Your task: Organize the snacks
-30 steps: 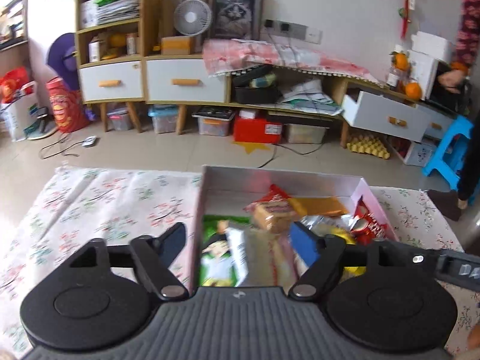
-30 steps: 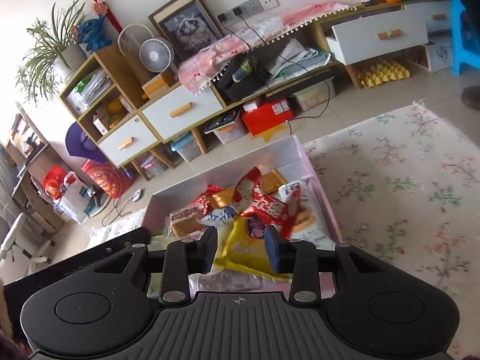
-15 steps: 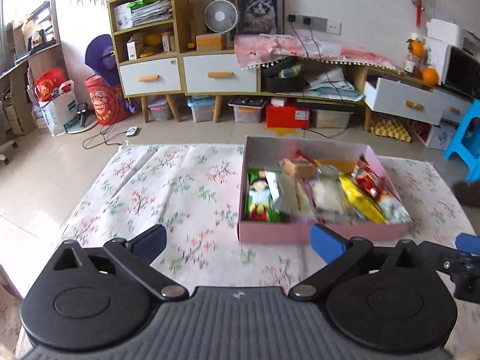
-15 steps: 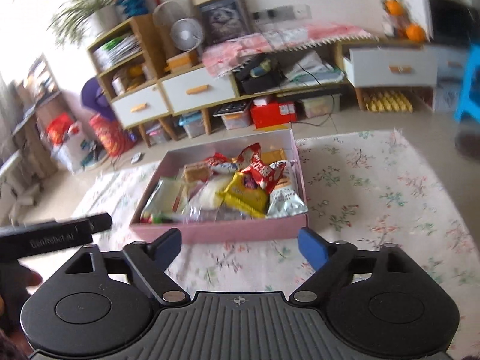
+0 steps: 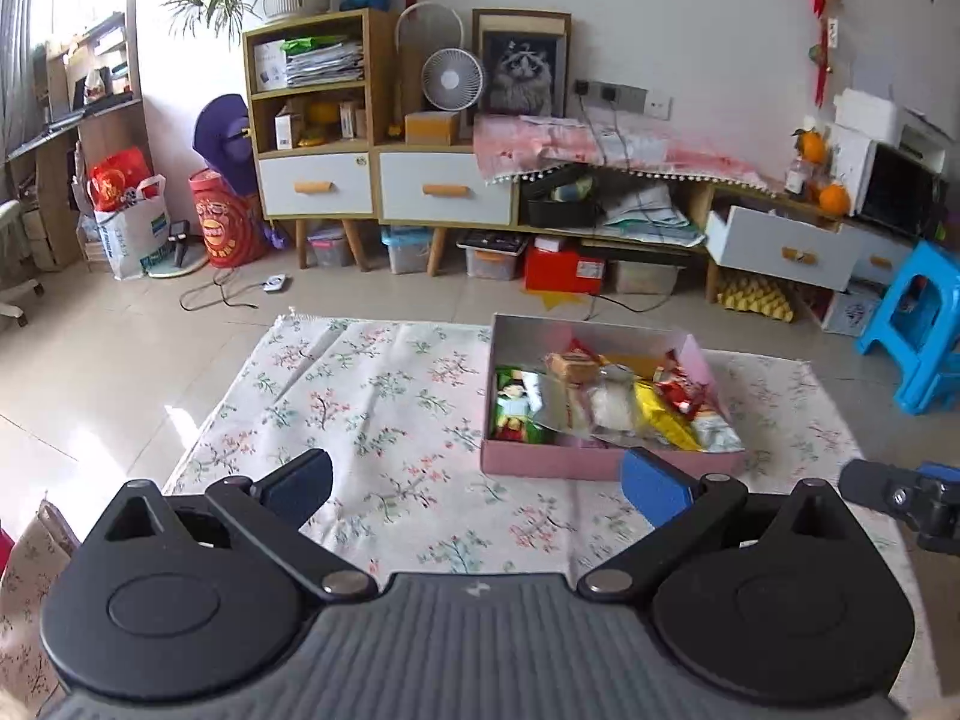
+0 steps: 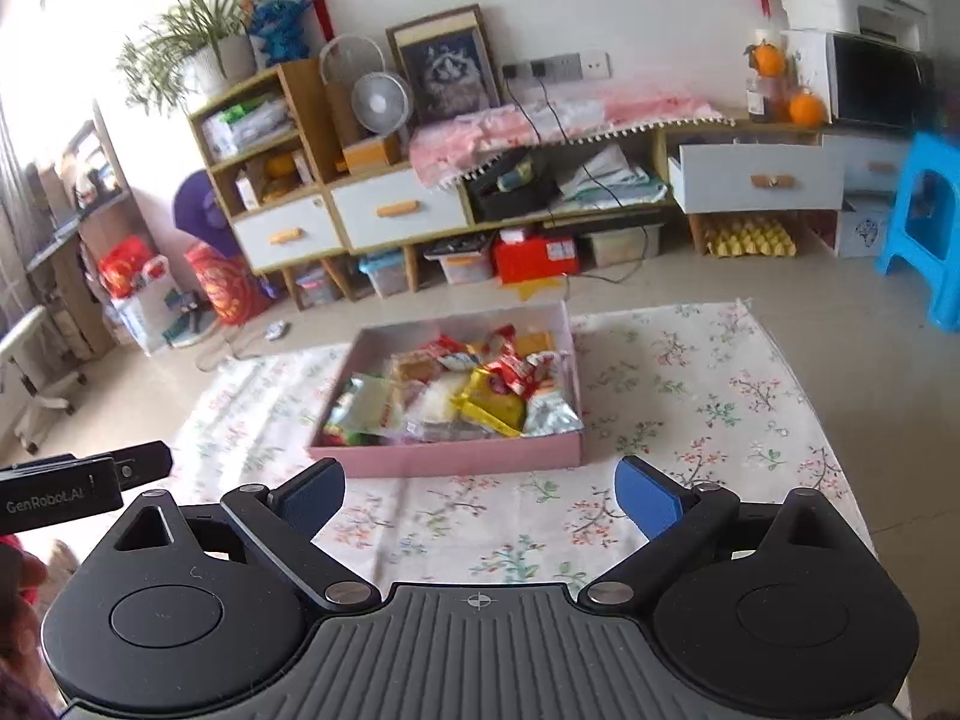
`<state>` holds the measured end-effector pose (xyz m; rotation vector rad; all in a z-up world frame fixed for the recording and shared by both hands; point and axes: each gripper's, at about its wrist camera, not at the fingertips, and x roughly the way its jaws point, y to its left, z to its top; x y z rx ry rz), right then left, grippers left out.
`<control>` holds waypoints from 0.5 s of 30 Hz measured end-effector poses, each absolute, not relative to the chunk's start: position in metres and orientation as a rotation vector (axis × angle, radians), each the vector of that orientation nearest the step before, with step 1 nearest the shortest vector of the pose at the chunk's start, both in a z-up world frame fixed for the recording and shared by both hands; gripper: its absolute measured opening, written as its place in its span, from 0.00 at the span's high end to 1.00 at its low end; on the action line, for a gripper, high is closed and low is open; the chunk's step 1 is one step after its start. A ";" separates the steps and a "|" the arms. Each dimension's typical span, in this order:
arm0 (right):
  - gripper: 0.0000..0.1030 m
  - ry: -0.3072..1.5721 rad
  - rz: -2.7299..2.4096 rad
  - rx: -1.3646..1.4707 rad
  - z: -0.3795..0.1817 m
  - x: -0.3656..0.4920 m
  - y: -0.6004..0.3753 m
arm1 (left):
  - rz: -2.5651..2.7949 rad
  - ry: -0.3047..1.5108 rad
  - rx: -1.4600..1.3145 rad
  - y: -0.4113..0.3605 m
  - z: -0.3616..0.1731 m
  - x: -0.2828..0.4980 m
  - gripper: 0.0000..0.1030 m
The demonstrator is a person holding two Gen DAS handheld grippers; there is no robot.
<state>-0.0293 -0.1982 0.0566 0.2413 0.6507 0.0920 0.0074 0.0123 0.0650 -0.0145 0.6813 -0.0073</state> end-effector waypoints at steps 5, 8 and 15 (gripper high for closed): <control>0.00 0.663 0.092 0.290 0.067 -0.047 -0.189 | 0.001 0.708 -0.090 0.012 0.057 -0.007 0.00; 0.00 0.660 0.046 0.249 0.054 -0.056 -0.175 | 0.022 0.690 -0.030 0.005 0.044 -0.015 0.00; 0.00 0.710 -0.034 0.288 0.011 -0.059 -0.173 | 0.068 0.702 -0.071 0.016 0.036 -0.018 0.00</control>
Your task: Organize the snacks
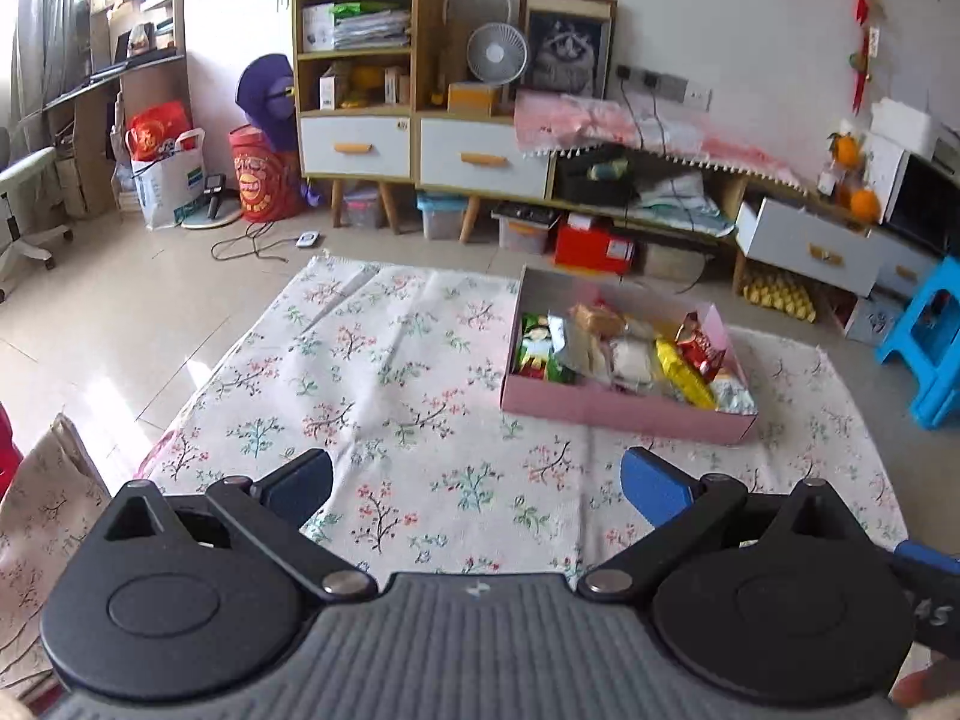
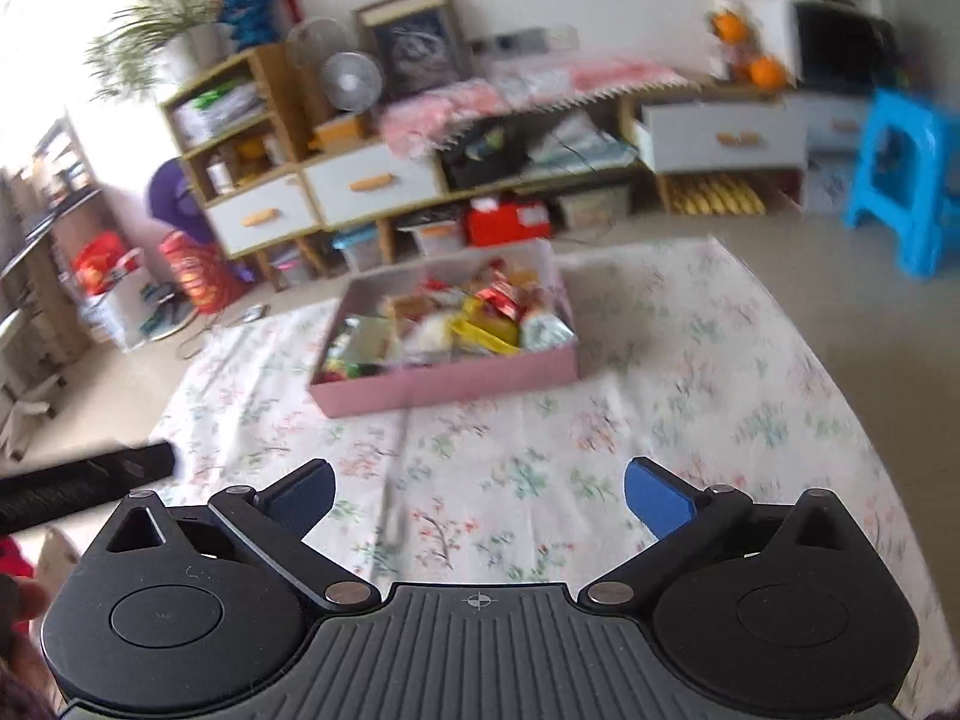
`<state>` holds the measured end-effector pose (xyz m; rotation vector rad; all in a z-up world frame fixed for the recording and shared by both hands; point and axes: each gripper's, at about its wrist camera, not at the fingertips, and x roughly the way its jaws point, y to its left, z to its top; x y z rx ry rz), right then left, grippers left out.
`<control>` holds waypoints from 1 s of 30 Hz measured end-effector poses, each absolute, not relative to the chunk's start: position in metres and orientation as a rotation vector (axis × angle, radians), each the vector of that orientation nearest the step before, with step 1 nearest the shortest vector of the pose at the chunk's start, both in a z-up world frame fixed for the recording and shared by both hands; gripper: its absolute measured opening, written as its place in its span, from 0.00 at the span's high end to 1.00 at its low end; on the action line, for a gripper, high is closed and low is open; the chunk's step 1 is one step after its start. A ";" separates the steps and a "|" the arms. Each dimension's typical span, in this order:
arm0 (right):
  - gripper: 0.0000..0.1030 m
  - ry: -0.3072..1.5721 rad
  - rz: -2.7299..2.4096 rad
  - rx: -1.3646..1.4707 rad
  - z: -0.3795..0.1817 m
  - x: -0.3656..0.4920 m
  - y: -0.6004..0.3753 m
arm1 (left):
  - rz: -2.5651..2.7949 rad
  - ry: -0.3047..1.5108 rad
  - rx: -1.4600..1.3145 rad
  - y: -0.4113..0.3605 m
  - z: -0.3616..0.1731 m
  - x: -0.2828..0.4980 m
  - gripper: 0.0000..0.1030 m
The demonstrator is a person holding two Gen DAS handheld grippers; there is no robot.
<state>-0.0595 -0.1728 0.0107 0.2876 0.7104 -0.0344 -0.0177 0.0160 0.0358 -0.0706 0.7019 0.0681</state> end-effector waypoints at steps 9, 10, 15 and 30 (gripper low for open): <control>0.00 0.697 -0.054 0.311 0.008 -0.067 -0.175 | 0.051 0.726 0.006 0.008 0.032 -0.021 0.00; 0.00 0.700 -0.064 0.304 0.008 -0.067 -0.174 | 0.050 0.731 0.005 0.008 0.031 -0.021 0.00; 0.00 0.709 -0.084 0.293 0.008 -0.067 -0.171 | 0.057 0.779 0.029 0.006 0.027 -0.017 0.00; 0.00 0.697 -0.140 0.206 0.013 -0.069 -0.161 | 0.016 0.840 0.032 0.007 0.024 -0.014 0.00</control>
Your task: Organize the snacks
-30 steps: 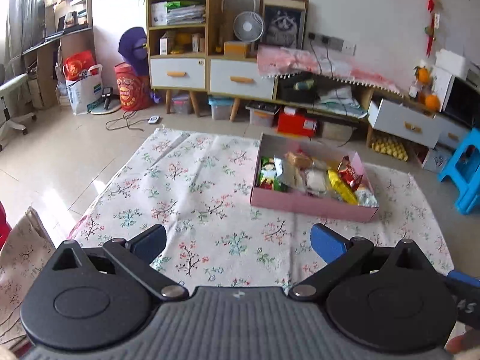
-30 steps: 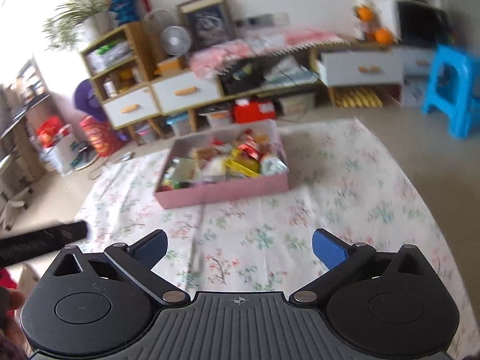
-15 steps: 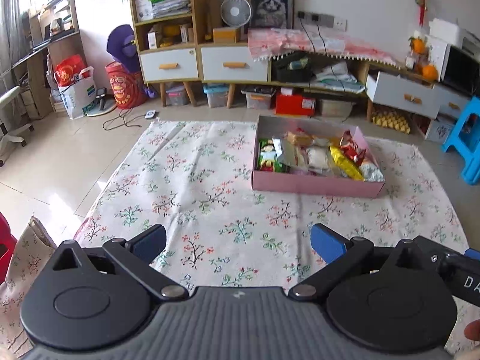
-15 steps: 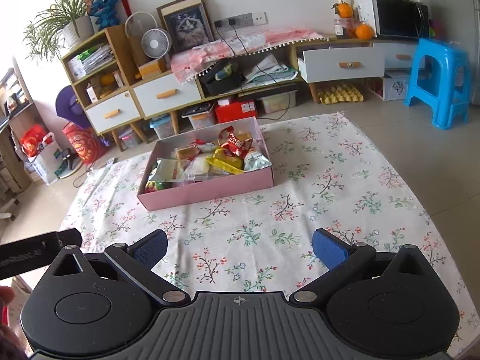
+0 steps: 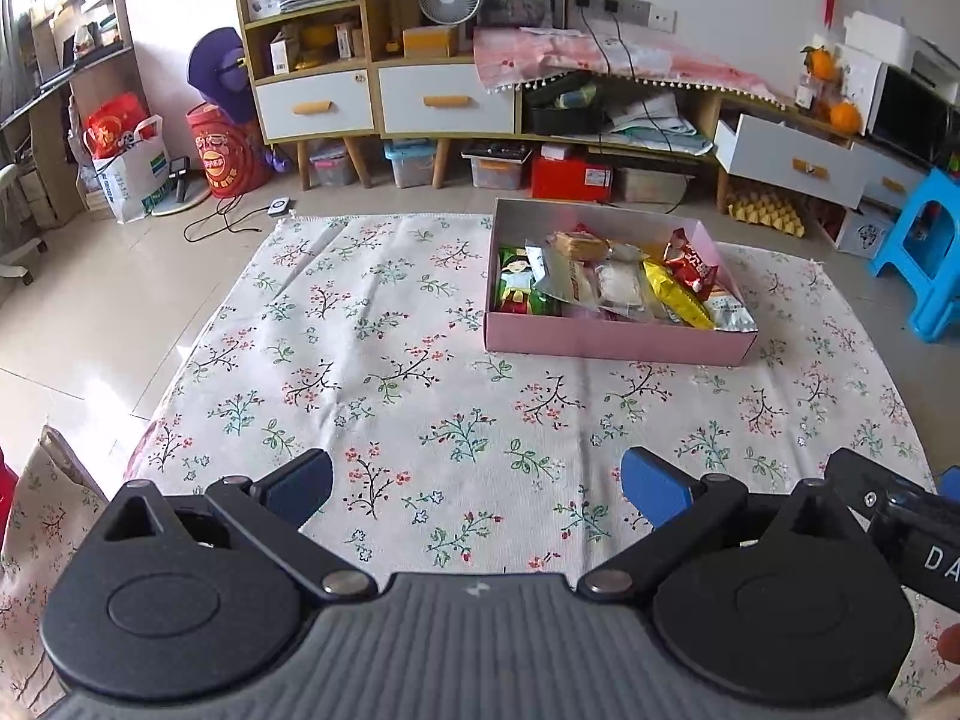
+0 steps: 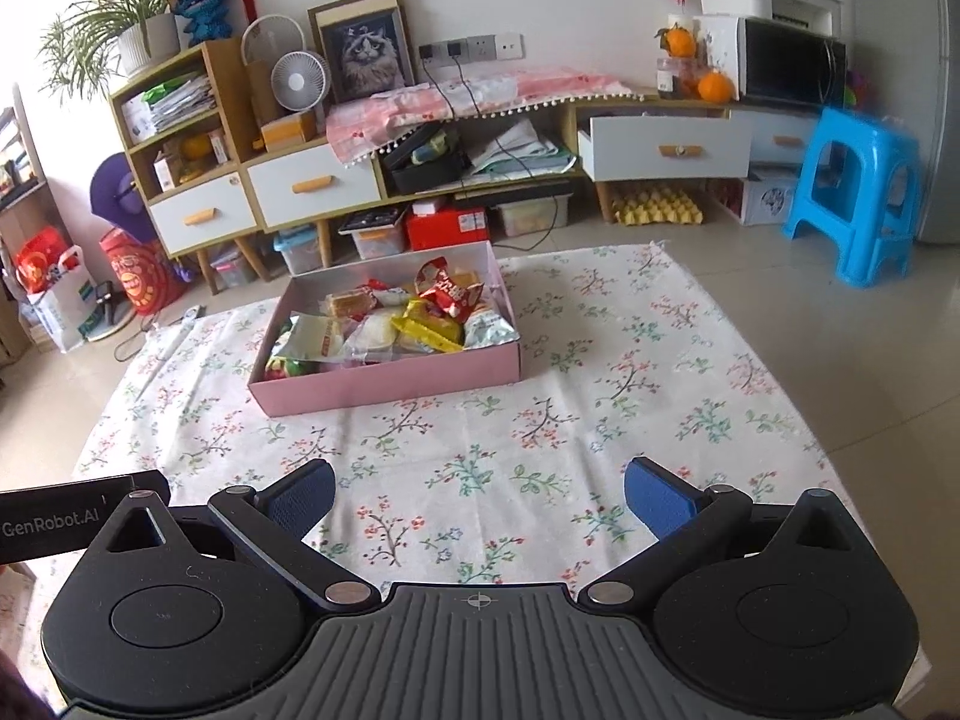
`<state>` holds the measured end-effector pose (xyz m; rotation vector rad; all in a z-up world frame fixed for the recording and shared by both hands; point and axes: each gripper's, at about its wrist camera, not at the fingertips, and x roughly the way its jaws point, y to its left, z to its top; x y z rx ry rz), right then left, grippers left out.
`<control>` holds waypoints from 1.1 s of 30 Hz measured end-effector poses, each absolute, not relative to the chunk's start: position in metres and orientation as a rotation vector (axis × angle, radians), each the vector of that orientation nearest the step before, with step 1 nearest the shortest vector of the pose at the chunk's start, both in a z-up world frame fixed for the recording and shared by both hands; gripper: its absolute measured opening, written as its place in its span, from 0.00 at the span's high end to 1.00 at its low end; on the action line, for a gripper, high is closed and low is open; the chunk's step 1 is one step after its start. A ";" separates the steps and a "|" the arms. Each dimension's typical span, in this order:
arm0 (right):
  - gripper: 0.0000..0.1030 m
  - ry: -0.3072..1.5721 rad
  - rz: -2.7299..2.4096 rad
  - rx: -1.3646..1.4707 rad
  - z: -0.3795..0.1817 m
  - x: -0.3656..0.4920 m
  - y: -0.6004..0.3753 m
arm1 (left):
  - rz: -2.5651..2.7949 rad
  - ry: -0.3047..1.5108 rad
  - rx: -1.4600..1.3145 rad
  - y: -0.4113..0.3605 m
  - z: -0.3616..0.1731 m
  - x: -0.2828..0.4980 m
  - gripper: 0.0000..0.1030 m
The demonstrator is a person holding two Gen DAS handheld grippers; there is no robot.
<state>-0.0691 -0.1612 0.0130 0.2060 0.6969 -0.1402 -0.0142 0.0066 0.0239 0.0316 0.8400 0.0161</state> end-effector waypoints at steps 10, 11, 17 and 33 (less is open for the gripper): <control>0.00 0.703 -0.140 0.186 0.012 -0.067 -0.160 | -0.027 0.880 0.022 0.003 0.019 -0.010 0.00; 0.00 0.703 -0.139 0.185 0.012 -0.067 -0.160 | -0.026 0.879 0.020 0.003 0.019 -0.010 0.00; 0.00 0.703 -0.138 0.178 0.013 -0.067 -0.158 | -0.030 0.880 0.019 0.003 0.020 -0.010 0.00; 0.00 0.694 -0.136 0.152 0.015 -0.068 -0.155 | -0.026 0.889 0.015 0.004 0.019 -0.008 0.00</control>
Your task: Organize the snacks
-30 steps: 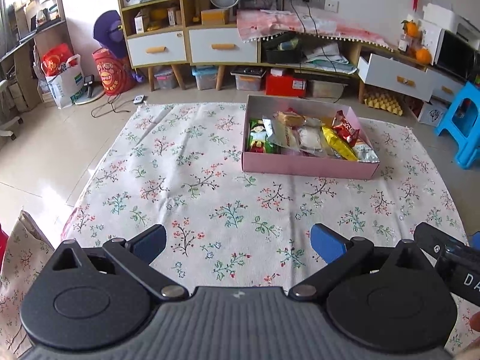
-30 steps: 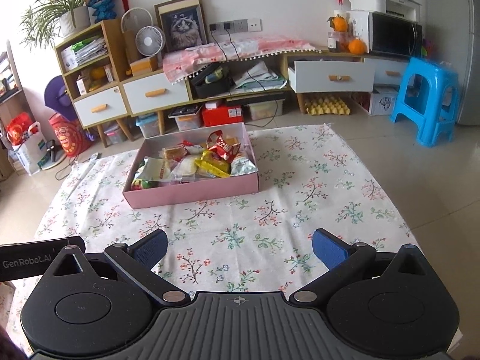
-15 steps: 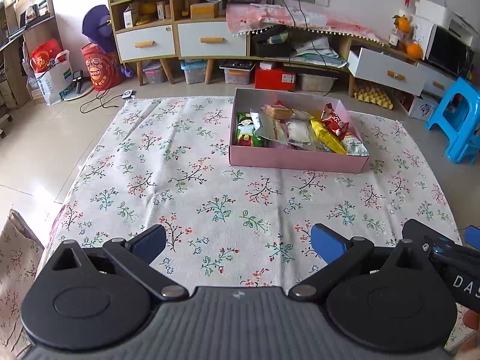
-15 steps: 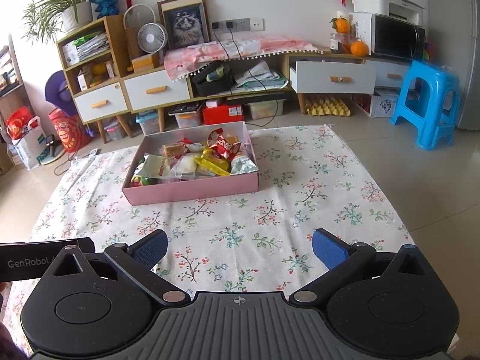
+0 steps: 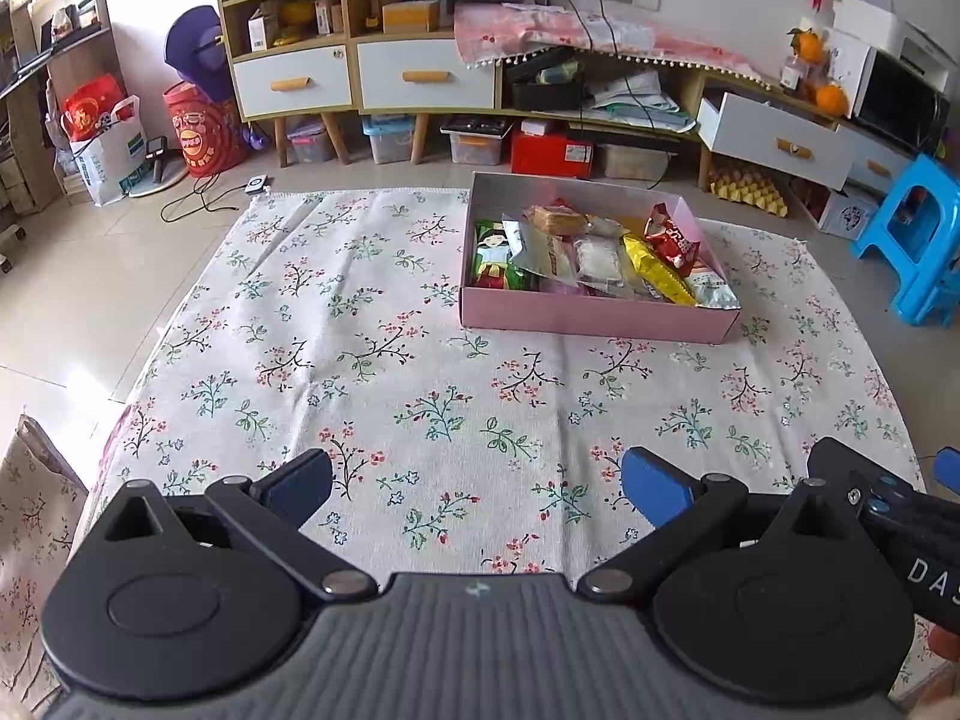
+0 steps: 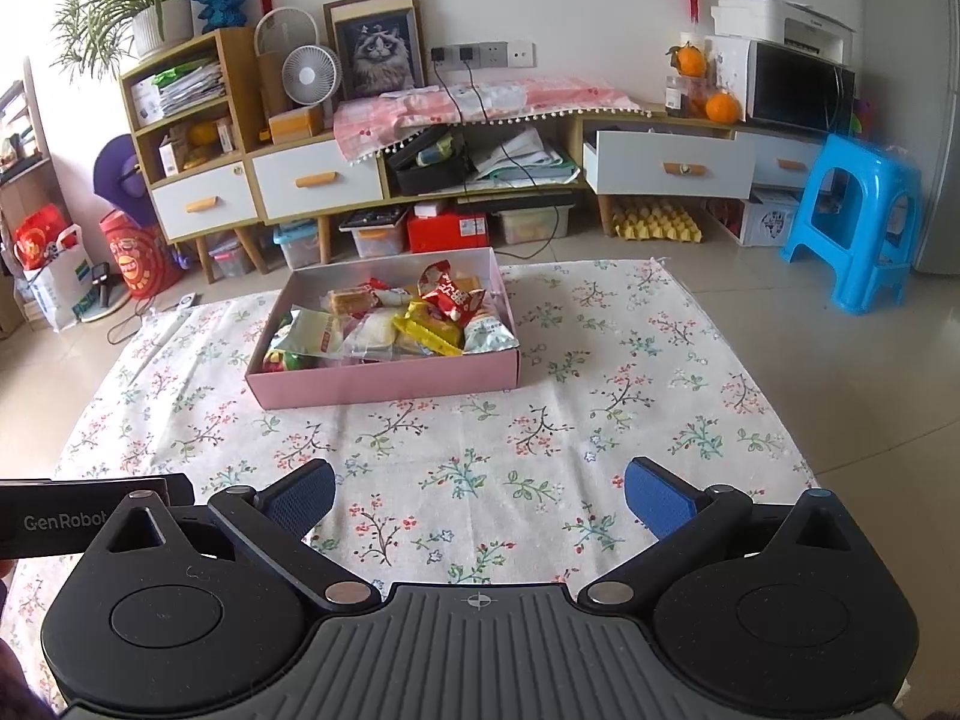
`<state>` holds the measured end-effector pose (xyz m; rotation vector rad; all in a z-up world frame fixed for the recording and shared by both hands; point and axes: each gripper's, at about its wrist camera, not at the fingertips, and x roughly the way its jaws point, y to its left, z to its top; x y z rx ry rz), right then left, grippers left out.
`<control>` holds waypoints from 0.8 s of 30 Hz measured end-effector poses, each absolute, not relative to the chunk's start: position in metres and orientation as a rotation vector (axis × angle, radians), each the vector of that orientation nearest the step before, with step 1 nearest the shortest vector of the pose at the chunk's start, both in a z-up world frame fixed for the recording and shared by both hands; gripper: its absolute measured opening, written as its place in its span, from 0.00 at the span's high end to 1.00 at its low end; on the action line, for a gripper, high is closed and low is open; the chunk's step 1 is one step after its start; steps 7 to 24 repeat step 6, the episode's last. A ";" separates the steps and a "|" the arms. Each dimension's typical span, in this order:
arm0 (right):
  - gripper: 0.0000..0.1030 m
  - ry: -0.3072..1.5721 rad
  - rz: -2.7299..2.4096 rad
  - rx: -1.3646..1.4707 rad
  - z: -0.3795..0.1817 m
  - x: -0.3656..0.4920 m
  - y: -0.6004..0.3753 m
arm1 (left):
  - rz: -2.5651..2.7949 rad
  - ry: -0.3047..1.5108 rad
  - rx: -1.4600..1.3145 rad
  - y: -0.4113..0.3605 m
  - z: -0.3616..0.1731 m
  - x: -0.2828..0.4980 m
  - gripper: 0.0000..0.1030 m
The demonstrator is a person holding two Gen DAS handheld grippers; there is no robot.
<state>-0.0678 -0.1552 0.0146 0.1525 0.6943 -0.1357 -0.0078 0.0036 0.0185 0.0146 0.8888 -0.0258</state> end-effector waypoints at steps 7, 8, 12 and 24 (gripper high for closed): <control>0.00 0.696 -0.136 0.156 0.014 -0.068 -0.155 | -0.032 0.893 0.006 0.005 0.018 -0.007 0.00; 0.00 0.696 -0.136 0.156 0.014 -0.068 -0.155 | -0.032 0.893 0.006 0.005 0.018 -0.007 0.00; 0.00 0.696 -0.136 0.156 0.014 -0.068 -0.155 | -0.032 0.893 0.006 0.005 0.018 -0.007 0.00; 0.00 0.696 -0.136 0.156 0.014 -0.068 -0.155 | -0.032 0.893 0.006 0.005 0.018 -0.007 0.00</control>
